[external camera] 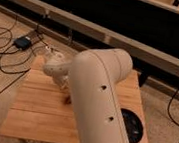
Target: Wipe the white sponge on the table
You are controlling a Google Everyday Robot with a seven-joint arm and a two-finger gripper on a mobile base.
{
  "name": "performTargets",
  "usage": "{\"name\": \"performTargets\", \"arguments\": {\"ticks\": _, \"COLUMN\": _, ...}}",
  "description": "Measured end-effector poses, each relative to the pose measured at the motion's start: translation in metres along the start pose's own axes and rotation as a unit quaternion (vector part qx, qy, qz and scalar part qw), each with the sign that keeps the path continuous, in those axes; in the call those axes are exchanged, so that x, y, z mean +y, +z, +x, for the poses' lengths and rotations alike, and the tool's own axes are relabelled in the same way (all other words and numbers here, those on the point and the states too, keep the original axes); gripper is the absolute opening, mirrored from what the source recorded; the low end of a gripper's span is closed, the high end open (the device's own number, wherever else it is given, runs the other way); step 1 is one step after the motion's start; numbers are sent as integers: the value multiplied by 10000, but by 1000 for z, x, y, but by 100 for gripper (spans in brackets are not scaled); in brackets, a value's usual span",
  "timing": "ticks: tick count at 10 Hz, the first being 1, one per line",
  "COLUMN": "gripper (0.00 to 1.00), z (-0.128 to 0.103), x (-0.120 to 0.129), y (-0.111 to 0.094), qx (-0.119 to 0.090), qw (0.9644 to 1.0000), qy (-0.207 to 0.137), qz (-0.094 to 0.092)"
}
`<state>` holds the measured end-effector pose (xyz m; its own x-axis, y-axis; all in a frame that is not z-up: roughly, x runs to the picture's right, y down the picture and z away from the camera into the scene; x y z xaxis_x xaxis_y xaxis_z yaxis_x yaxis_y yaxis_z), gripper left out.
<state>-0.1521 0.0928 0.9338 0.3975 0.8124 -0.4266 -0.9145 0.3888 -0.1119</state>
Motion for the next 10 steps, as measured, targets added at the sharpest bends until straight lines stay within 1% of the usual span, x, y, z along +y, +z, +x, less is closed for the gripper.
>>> {"name": "performTargets", "arguments": {"ticks": 1, "gripper": 0, "z": -8, "x": 10, "y": -1, "qx": -41, "qw": 9999, "qy": -96, "qz": 11}}
{"name": "performTargets", "arguments": {"ticks": 3, "gripper": 0, "z": -15, "x": 27, "y": -1, "qx": -57, "qw": 9996, "qy": -268, "qz": 52}}
{"name": "performTargets", "arguments": {"ticks": 5, "gripper": 0, "z": -16, "x": 41, "y": 1, "qx": -51, "qw": 9990, "qy": -443, "qz": 75}}
{"name": "performTargets", "arguments": {"ticks": 7, "gripper": 0, "z": -7, "x": 66, "y": -1, "qx": -18, "qw": 9978, "qy": -662, "qz": -36}}
{"name": "performTargets", "arguments": {"ticks": 8, "gripper": 0, "z": -3, "x": 74, "y": -3, "qx": -3, "qw": 9973, "qy": -732, "qz": -83}}
{"name": "performTargets", "arguments": {"ticks": 10, "gripper": 0, "z": 14, "x": 92, "y": -9, "qx": 38, "qw": 9955, "qy": -919, "qz": -241}}
